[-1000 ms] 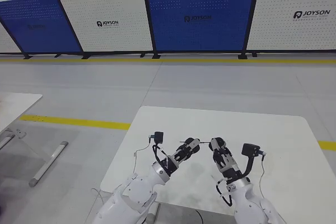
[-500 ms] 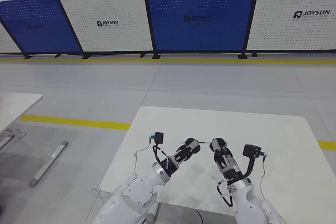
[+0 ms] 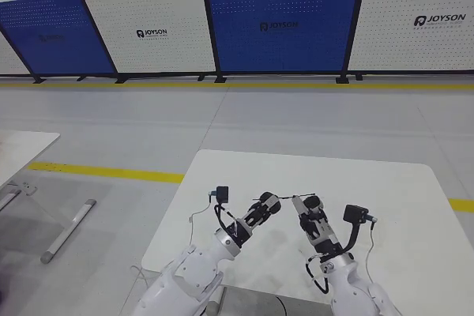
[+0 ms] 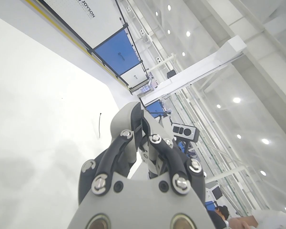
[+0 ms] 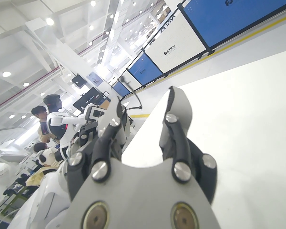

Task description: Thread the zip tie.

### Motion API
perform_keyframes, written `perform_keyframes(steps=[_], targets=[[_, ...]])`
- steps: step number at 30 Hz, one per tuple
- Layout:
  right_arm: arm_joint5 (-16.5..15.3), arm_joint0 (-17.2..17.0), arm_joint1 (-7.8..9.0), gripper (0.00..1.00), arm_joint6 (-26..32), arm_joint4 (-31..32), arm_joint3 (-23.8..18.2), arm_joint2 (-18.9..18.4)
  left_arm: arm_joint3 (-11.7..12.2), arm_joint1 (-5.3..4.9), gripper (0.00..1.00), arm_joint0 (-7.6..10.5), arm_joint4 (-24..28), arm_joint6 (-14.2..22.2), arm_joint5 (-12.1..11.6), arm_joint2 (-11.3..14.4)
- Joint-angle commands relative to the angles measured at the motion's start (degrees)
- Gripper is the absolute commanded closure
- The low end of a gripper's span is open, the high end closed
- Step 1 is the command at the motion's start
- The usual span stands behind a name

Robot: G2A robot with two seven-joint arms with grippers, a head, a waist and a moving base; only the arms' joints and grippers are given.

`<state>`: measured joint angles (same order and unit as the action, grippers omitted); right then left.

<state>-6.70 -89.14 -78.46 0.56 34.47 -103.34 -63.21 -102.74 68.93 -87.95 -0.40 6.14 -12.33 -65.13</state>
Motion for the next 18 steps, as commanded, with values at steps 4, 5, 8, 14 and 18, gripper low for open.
perform_keyframes(steps=[4, 5, 8, 14, 18], targets=[[-0.18, -0.67, 0.23, 0.0, 0.18, -1.13, 0.3, -1.69, -0.3, 0.19, 1.0, -0.16, 4.02, -0.36, -0.44, -0.18], [-0.02, -0.88, 0.29, 0.0, 0.22, -1.24, 0.38, -2.11, -0.33, 0.2, 1.0, -0.19, 4.98, -0.17, -0.55, -0.31], [1.12, -1.09, 0.45, 0.0, 0.79, -0.5, 0.8, -2.97, -0.42, 0.24, 1.0, -0.27, 7.05, 0.32, -0.62, -0.47], [1.12, -1.09, 0.45, 0.0, 0.79, -0.5, 0.8, -2.97, -0.42, 0.24, 1.0, -0.27, 7.05, 0.32, -0.62, -0.47], [1.8, -0.67, 0.55, 0.0, 0.3, 2.15, 1.2, -3.33, -0.39, 0.41, 1.0, 0.03, 8.09, 0.03, -0.4, 0.03]])
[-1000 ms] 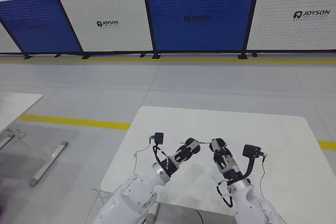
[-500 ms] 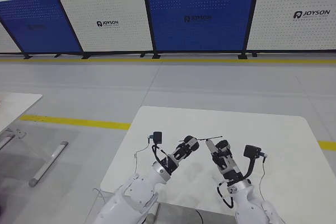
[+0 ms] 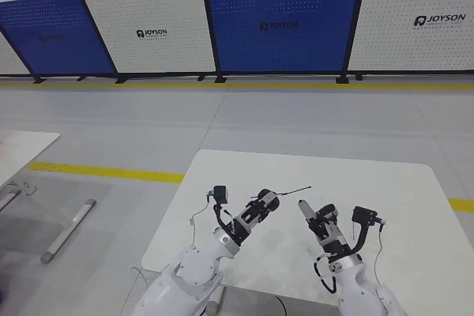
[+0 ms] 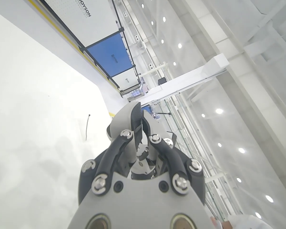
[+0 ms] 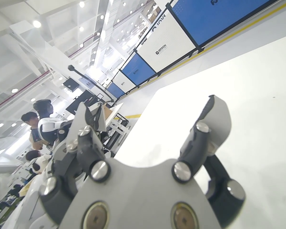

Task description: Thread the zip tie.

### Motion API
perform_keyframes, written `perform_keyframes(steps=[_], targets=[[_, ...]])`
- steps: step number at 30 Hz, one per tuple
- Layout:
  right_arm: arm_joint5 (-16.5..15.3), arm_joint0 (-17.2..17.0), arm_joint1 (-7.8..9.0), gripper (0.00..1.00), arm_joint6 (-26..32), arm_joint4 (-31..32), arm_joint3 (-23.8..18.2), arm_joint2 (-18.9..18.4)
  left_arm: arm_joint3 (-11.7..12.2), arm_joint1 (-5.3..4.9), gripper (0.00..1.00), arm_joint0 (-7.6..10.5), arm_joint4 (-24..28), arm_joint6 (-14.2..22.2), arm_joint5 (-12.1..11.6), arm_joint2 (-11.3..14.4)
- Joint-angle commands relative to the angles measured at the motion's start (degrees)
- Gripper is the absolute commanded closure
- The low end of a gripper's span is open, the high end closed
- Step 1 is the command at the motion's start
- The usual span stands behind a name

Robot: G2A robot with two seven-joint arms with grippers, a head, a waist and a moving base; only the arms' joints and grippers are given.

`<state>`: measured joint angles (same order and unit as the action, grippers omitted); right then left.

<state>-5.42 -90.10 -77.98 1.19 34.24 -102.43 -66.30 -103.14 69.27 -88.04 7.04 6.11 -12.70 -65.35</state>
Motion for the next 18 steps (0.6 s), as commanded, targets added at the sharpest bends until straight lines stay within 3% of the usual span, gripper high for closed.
perform_keyframes(steps=[1, 6, 7, 16, 18], targets=[[0.94, 0.49, 0.11, 0.0, -0.33, 3.67, 0.45, -0.19, 0.05, 0.11, 1.0, 0.22, 0.91, 0.01, -0.2, 0.28], [1.18, 1.97, 0.47, 0.0, 1.61, 8.78, 0.63, -0.89, -0.19, 0.2, 1.0, 0.02, 4.15, 1.39, -0.47, 0.37], [0.69, 2.52, 0.66, 0.0, 4.25, 11.01, 1.03, -0.64, -0.22, 0.19, 1.0, -0.02, 5.12, 1.96, -0.18, 0.27], [0.97, 3.12, 0.78, 0.0, 5.89, 11.85, 1.16, -0.92, -0.22, 0.19, 1.0, 0.03, 5.29, 1.8, 0.09, 0.05], [3.07, 3.24, 0.94, 0.0, 5.64, 18.03, 2.23, -0.41, -0.21, 0.2, 1.0, 0.06, 5.3, 1.71, 0.23, 0.11]])
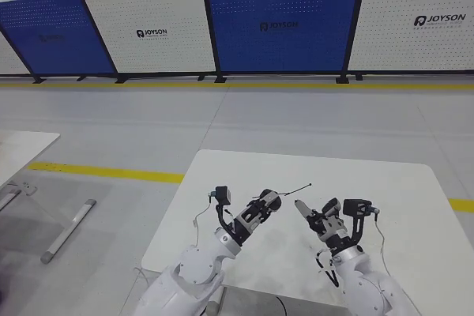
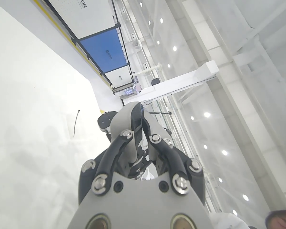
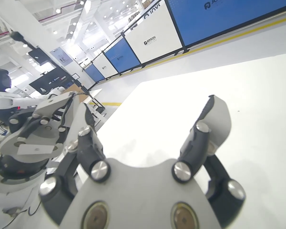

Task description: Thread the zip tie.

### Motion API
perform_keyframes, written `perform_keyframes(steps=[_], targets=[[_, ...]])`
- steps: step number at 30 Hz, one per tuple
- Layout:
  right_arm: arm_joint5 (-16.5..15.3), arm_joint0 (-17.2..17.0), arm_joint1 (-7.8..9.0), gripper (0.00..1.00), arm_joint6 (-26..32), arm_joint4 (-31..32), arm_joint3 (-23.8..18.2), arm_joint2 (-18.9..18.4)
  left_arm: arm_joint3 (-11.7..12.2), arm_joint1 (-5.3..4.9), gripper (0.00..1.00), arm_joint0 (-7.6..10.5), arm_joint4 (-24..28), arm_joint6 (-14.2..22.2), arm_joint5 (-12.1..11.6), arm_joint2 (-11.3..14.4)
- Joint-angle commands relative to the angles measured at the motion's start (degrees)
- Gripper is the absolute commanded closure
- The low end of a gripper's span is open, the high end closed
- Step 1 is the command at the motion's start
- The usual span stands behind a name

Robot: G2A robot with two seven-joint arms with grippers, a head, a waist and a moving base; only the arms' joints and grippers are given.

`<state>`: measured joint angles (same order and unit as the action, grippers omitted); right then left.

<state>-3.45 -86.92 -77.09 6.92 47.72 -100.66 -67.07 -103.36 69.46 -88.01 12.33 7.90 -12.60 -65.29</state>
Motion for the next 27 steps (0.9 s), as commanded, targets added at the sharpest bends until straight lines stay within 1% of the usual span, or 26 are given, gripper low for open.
perform_keyframes(steps=[1, 3, 4, 5, 7, 8, 14, 17, 19, 20, 21, 22, 23, 24, 25, 27], targets=[[1.51, 0.17, 0.05, 0.0, 0.24, 6.23, 0.79, 0.99, 0.01, 0.05, 1.0, 0.12, -0.04, -0.19, 0.25, 0.2], [1.33, 0.63, -0.02, 0.0, 1.44, 6.28, 1.24, 1.84, 0.01, 0.12, 1.0, 0.29, -0.92, -0.27, 0.26, 0.69], [1.33, 0.94, 0.03, 0.0, 2.15, 7.7, 1.42, 2.12, -0.03, 0.16, 1.0, 0.32, -0.94, -0.39, 0.27, 0.88], [1.84, 1.2, 0.06, 0.0, 2.52, 9.51, 1.5, 2.44, -0.08, 0.2, 1.0, 0.38, -0.9, -0.43, 0.29, 1.05], [4.1, 1.65, -0.04, 0.0, 2.26, 12.25, 1.42, 3.18, -0.01, 0.3, 1.0, 0.65, -0.46, -0.83, 0.41, 1.18], [4.49, 1.68, -0.07, 0.0, 1.84, 12.52, 1.35, 3.26, -0.01, 0.3, 1.0, 0.65, -0.46, -0.83, 0.41, 1.18], [4.49, 1.68, -0.07, 0.0, 1.84, 12.52, 1.35, 3.26, -0.01, 0.3, 1.0, 0.65, -0.46, -0.83, 0.41, 1.18], [2.89, 1.57, -0.06, 0.0, 3.44, 10.47, 1.54, 3.28, 0.01, 0.36, 1.0, 0.78, -0.56, -0.98, 0.76, 1.42], [0.72, 1.56, -0.08, 0.0, 4.44, 7.5, 1.4, 3.32, -0.03, 0.41, 1.0, 0.87, -0.83, -0.94, 0.85, 1.73], [0.31, 1.64, -0.05, 0.0, 4.62, 6.96, 1.38, 3.07, -0.05, 0.43, 1.0, 0.91, -0.93, -0.93, 0.88, 1.83], [0.02, 1.64, -0.03, 0.37, 4.68, 6.71, 1.31, 2.95, -0.06, 0.45, 1.0, 0.94, -1.0, -0.94, 0.9, 1.89], [-0.14, 1.62, -0.01, 0.52, 4.61, 6.46, 1.23, 2.87, -0.07, 0.46, 1.0, 0.96, -1.05, -0.96, 0.9, 1.93], [-0.19, 1.6, -0.01, 0.5, 4.45, 6.2, 1.17, 2.78, -0.08, 0.47, 1.0, 0.98, -1.12, -0.99, 0.9, 1.95], [-0.24, 1.61, 0.0, 0.51, 4.41, 6.13, 1.14, 2.74, -0.07, 0.48, 1.0, 0.99, -1.16, -1.02, 0.9, 1.95], [-0.34, 1.63, 0.01, 0.56, 4.29, 6.06, 1.06, 2.68, -0.07, 0.49, 1.0, 0.99, -1.23, -1.05, 0.91, 1.94], [-0.53, 1.56, 0.04, 0.59, 3.95, 6.0, 0.87, 2.54, -0.11, 0.5, 1.0, 0.97, -1.41, -1.12, 0.98, 1.92]])
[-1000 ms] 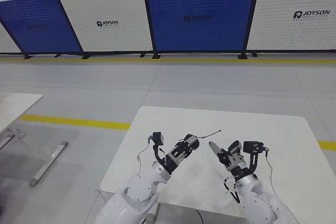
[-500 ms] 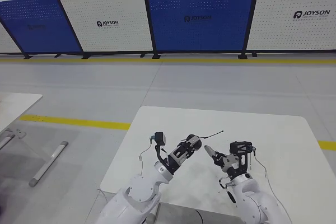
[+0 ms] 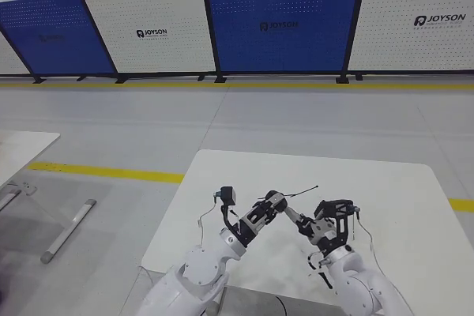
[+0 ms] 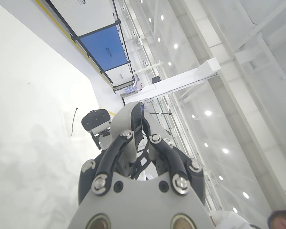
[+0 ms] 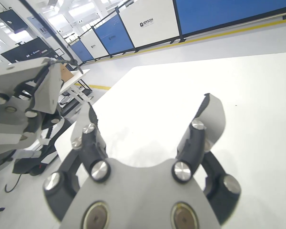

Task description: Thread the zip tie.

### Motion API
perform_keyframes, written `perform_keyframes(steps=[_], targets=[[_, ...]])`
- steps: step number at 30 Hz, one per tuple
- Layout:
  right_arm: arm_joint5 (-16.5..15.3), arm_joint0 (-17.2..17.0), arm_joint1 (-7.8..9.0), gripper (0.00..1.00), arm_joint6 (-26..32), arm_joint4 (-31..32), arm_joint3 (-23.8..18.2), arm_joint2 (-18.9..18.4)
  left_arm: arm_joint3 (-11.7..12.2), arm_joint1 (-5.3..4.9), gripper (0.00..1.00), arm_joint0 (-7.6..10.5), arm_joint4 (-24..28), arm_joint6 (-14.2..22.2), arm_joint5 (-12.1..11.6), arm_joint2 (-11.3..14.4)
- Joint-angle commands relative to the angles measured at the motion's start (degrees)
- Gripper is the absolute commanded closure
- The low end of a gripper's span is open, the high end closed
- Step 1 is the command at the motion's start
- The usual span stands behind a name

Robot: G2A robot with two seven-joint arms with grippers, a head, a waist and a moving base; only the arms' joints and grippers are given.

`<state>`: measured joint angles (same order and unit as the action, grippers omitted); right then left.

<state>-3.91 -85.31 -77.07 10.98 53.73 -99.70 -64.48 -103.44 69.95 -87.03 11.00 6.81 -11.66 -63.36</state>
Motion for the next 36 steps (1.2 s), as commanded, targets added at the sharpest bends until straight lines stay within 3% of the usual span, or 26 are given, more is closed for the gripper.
perform_keyframes(steps=[1, 5, 11, 14, 22, 36], targets=[[-0.18, -0.08, 0.03, 0.59, -0.25, -0.02, -0.24, -0.1, -0.03, 0.01, 1.0, -0.02, -0.13, -0.05, 0.09, -0.03], [-1.11, -0.39, 0.13, 0.63, -0.28, 0.07, -0.98, -0.03, 0.08, 0.09, 1.0, 0.03, -0.34, -0.1, 0.15, 0.3], [-2.4, -0.77, 0.24, 0.6, 0.1, -0.01, -2.41, 0.37, 0.26, 0.26, 1.0, 0.38, -2.06, -0.97, 0.46, 1.12], [-2.68, -0.85, 0.31, 0.64, 0.22, -0.19, -2.92, 0.25, 0.47, 0.24, 1.0, 0.56, -2.75, -0.02, 0.69, 1.38], [-2.69, -0.69, 0.32, 0.63, -0.41, -0.16, -3.21, 0.63, 0.56, 0.19, 1.0, 0.21, -3.08, 0.51, 0.78, 1.24], [-2.38, -0.51, 0.34, 0.82, -1.09, 0.2, -3.1, 1.19, 0.38, 0.08, 1.0, -0.25, -3.59, 1.33, 1.01, 0.95]])
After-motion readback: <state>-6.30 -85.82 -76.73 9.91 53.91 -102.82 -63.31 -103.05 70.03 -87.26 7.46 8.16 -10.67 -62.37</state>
